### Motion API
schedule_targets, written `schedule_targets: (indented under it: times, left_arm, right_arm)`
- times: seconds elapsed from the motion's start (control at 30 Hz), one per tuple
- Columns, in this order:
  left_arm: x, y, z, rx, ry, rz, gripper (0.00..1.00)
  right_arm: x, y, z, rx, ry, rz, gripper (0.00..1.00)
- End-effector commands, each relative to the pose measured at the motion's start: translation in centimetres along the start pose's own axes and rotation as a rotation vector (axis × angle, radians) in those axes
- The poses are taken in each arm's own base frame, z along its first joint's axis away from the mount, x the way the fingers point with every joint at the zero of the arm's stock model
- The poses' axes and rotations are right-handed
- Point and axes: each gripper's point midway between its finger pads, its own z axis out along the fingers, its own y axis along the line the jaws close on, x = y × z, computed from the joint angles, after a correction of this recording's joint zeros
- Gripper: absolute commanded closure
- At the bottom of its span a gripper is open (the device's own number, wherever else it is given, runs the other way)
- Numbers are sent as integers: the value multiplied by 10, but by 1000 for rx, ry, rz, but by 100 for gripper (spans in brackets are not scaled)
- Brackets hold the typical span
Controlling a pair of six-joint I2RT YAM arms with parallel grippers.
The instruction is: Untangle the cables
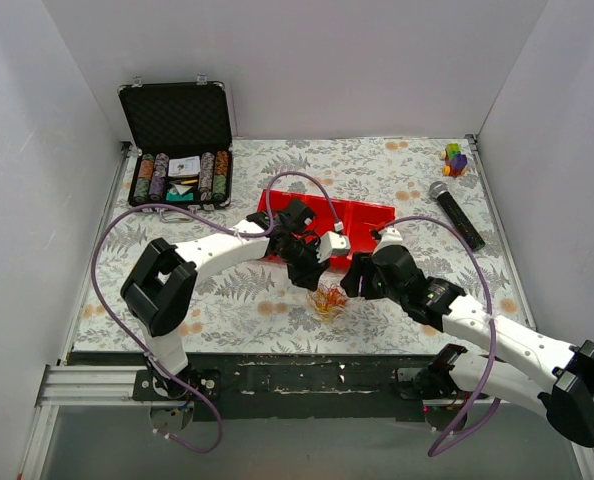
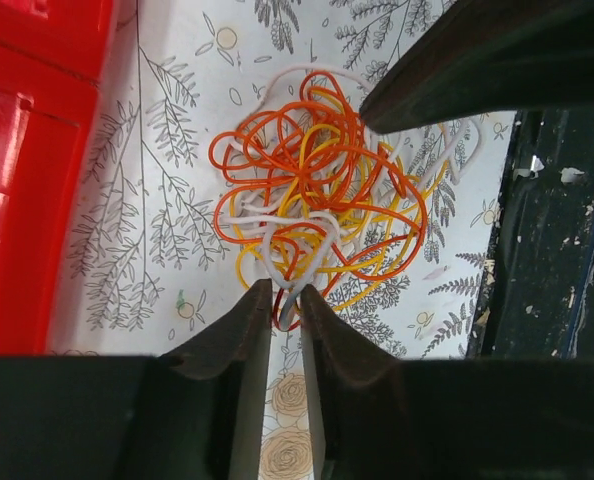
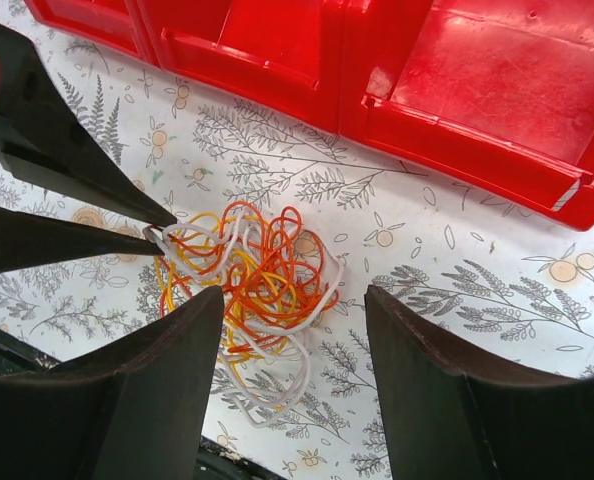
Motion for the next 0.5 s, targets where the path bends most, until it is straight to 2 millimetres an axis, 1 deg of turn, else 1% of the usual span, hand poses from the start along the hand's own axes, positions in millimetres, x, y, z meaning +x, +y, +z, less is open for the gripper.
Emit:
schedule_targets:
  times: [0.0,0.07,0.1,0.2,0.27,0.37,0.47]
  left_arm:
    - [-40,-9,-33,-49,-115,71,88]
    - [-40,-13,-37,-56,-120,70,98]
    - [-38,-14,-37,-56,-117,63,100]
    - [-32,-20,-40,-57,-112,48,100]
    - [-33,-23,-47,-66,-124,37,100]
    - [-44,-29,-62,-92,-166,26,100]
    - [-64,-33,-87,-150,-240,16,100]
  right_arm:
    - [3,9,4,-63,-4,-4,34]
    - [9,11,7,-78,12,-4,34]
    - [11,12,8,-85,19,-2,34]
    - [17,12,12,-89,39,3,35]
    - [20,12,14,-94,45,3,35]
    - [22,12,16,-97,48,-5,34]
    - [19,17,16,-108,41,-29,32]
